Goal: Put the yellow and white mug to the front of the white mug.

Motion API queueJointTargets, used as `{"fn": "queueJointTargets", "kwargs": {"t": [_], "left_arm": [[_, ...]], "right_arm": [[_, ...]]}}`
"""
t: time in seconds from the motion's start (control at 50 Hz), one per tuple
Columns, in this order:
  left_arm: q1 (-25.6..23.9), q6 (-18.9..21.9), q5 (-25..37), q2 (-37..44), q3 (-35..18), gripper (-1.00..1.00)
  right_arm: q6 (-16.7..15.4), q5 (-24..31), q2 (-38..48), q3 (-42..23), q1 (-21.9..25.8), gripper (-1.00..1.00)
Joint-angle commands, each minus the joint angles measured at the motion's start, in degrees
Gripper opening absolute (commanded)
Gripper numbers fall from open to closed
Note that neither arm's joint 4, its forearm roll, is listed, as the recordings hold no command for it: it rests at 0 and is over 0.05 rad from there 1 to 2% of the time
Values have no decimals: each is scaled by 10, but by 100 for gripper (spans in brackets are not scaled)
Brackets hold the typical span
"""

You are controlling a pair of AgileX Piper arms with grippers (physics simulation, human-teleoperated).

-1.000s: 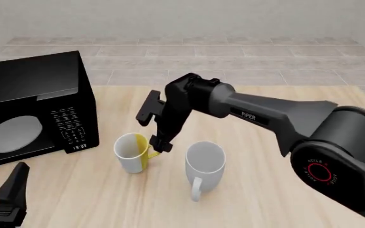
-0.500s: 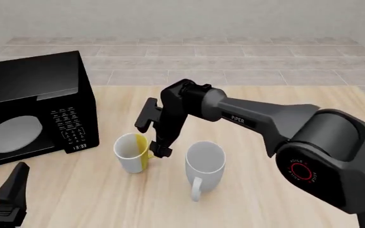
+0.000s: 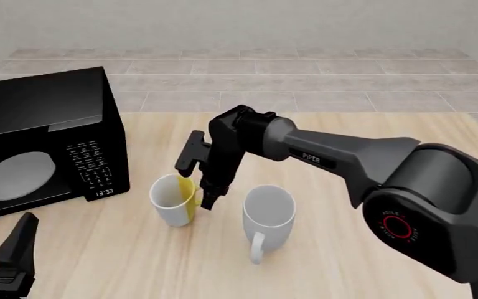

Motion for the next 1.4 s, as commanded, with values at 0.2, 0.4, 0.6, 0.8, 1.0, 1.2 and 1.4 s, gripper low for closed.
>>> {"fn": "queueJointTargets", "kwargs": {"t": [0.2, 0.4, 0.6, 0.8, 1.0, 1.2, 1.4], "left_arm": [[0, 0, 0, 0, 0, 100], [0, 0, 0, 0, 0, 100], [0, 0, 0, 0, 0, 100], [0, 0, 0, 0, 0, 100], [0, 0, 0, 0, 0, 100], [0, 0, 0, 0, 0, 100], [0, 0, 0, 0, 0, 100]], "right_arm": [[11, 3, -41, 22, -3, -100], [15, 3, -69, 27, -10, -100], [23, 6, -95, 21, -17, -100], [39, 6, -108, 16, -28, -100], [65, -2, -106, 19, -52, -100], [89, -17, -114, 31, -73, -100], [106, -35, -122, 54, -99, -100]]}}
